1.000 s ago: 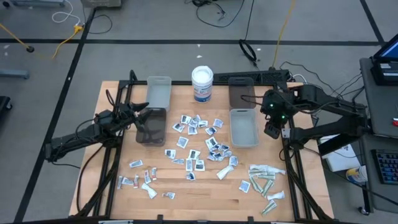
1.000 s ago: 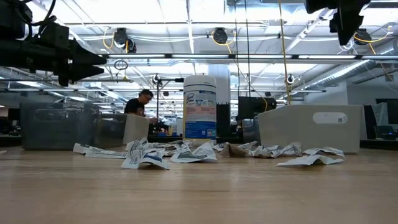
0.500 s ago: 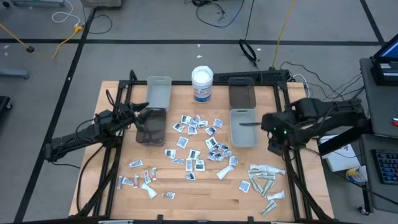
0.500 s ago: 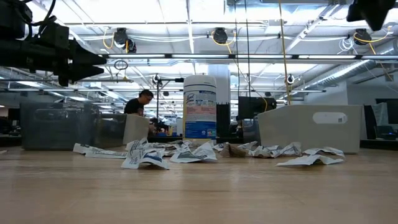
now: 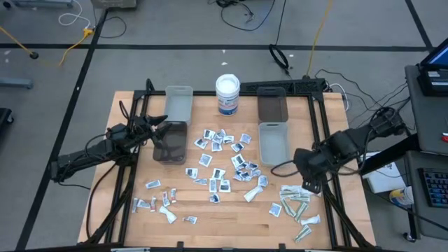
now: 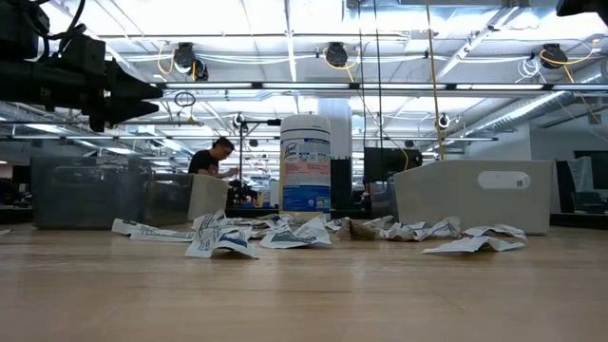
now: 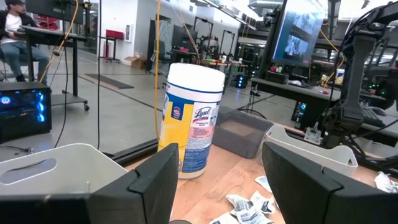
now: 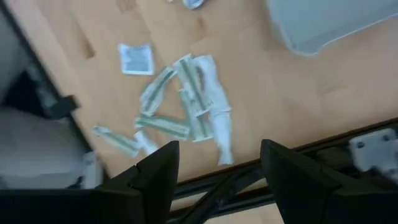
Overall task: Pick & Place First Aid Supplies
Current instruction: Put the green bandage into the right black bin
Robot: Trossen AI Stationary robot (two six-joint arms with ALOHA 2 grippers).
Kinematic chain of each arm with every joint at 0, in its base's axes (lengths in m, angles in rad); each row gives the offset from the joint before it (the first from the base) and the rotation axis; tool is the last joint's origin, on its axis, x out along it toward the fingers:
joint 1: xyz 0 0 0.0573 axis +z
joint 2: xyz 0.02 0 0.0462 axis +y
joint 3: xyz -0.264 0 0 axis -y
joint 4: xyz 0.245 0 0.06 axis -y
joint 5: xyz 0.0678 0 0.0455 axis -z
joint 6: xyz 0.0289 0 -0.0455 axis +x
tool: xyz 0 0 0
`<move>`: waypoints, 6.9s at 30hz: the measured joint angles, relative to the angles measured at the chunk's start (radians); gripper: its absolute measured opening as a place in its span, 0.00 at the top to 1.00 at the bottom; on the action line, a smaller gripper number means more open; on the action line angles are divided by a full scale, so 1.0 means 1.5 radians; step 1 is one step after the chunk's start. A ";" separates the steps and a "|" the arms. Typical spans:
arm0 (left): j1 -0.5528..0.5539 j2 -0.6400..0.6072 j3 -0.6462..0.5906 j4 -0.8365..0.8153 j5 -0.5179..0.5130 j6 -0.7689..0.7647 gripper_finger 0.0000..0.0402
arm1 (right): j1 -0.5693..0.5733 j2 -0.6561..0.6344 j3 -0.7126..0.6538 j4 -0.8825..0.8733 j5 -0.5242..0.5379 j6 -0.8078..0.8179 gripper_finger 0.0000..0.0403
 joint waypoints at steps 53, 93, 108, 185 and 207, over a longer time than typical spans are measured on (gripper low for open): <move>0.000 0.000 0.000 0.000 0.000 0.000 0.41 | 0.149 0.220 -0.336 0.621 -0.048 0.568 0.50; 0.000 0.000 0.000 0.000 0.000 0.000 0.41 | 0.095 0.182 -0.335 0.633 -0.071 0.442 0.99; 0.000 0.000 0.000 0.000 0.000 0.000 0.41 | 0.106 0.058 -0.335 0.573 0.014 0.339 1.00; 0.000 0.000 0.000 0.000 0.000 0.000 0.41 | -0.172 0.097 -0.073 0.198 -0.017 -0.328 1.00; 0.000 0.000 0.000 0.000 0.000 0.000 0.41 | -0.626 0.097 -0.073 0.314 0.124 -0.398 1.00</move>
